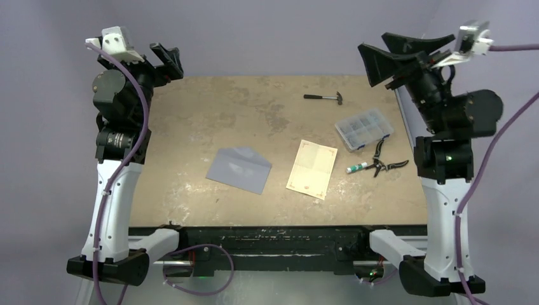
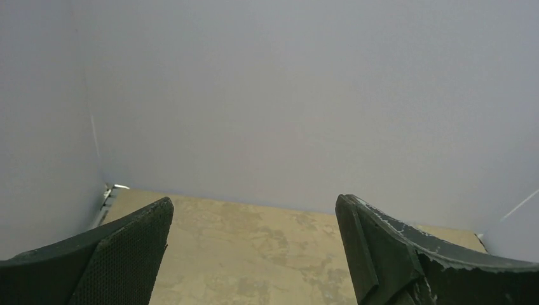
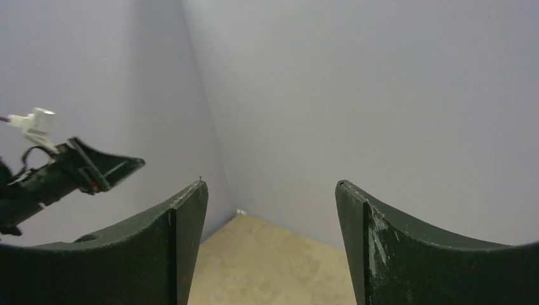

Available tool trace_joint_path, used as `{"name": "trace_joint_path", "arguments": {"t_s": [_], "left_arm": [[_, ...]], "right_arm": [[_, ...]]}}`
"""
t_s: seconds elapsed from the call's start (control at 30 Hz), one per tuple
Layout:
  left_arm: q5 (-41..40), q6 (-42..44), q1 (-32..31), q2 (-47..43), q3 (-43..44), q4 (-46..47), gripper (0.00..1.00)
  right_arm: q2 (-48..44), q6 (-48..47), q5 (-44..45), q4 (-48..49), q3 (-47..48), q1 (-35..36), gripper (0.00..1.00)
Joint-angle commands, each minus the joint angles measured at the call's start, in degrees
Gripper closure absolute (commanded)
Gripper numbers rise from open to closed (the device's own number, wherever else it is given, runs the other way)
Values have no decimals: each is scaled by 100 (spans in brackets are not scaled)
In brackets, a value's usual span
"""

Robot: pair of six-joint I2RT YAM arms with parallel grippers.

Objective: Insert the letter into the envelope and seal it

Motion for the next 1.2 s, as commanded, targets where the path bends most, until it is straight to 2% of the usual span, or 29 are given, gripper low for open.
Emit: {"name": "trace_joint_path", "arguments": {"t_s": [0.0, 0.1, 0.2, 0.3, 0.4, 0.5, 0.57, 0.63, 0.73, 0.83, 0.97, 1.03, 1.17], "left_arm": [[450, -326, 27, -186, -392, 400, 1], [354, -1231, 27, -241, -835, 420, 1], [949, -1859, 26, -240, -1502, 860, 1], [1365, -2333, 26, -265, -2188, 1454, 1], [1678, -2353, 27, -99, -2428, 1495, 3], [1981, -2032, 24, 232, -2302, 884, 4], [2495, -1846, 18, 502, -2275, 686, 4], [3113, -1918, 7, 795, -2443, 790, 1], [3663, -2126, -74, 1005, -2803, 1092, 1], [3702, -2121, -282, 1113, -3016, 1158, 1], [3662, -2117, -527, 1278, -3121, 1141, 2], [3563, -2124, -648, 1345, -3149, 1173, 8], [3400, -2115, -818, 1452, -3152, 1203, 9]], "right_arm": [[160, 322, 633, -986, -519, 13, 23], [204, 239, 1065, -1644, -1138, 12, 25], [-42, 200, 1426, -1562, -2244, 13, 25], [-159, 306, 1909, -1713, -2897, 12, 20], [-68, 407, 2203, -2096, -3295, 14, 18], [50, 362, 2511, -2473, -3674, 14, 16], [168, 262, 2733, -2549, -4105, 0, 16], [201, 196, 2904, -2278, -4665, -7, 16], [194, -39, 1982, -1452, -5326, -4, 16], [462, 76, 1642, -998, -5531, -4, 16], [1035, 224, 1750, -603, -5595, -10, 18], [1329, 268, 1722, -273, -5687, -10, 21], [1961, 249, 1607, 316, -5720, -6, 28]]}}
